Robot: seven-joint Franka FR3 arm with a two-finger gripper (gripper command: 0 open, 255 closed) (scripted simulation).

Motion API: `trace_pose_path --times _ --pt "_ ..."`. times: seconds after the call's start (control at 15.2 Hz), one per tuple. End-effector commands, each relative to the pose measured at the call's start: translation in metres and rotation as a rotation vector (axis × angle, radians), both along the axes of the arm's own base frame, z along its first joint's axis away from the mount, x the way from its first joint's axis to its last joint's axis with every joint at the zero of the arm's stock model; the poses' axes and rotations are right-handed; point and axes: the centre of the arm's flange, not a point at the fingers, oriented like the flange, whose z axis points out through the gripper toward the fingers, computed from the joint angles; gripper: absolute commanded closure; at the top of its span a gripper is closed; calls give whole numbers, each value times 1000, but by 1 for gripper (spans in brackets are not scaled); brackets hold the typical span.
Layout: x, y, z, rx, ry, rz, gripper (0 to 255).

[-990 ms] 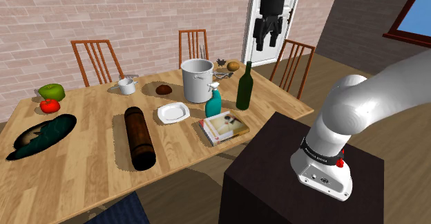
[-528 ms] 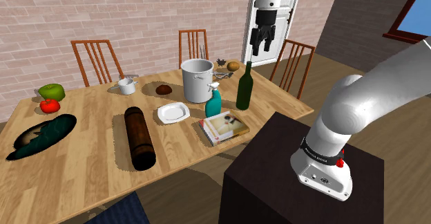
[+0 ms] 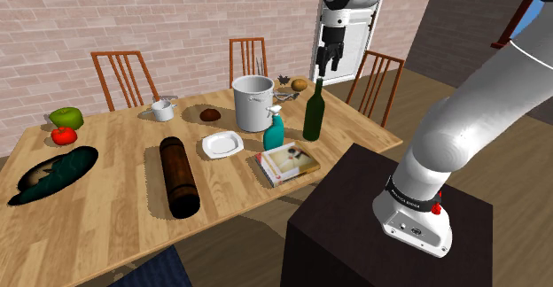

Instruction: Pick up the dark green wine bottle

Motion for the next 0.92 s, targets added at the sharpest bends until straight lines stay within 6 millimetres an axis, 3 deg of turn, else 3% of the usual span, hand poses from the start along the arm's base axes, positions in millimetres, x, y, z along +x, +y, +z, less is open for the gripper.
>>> trace_pose_path --times 0.0,0.59,0.86 --pt "14 -19 -12 -3 -7 11 0" --pt "78 -97 -69 -10 -36 54 0" --pt "81 -101 -88 -11 -37 56 0"
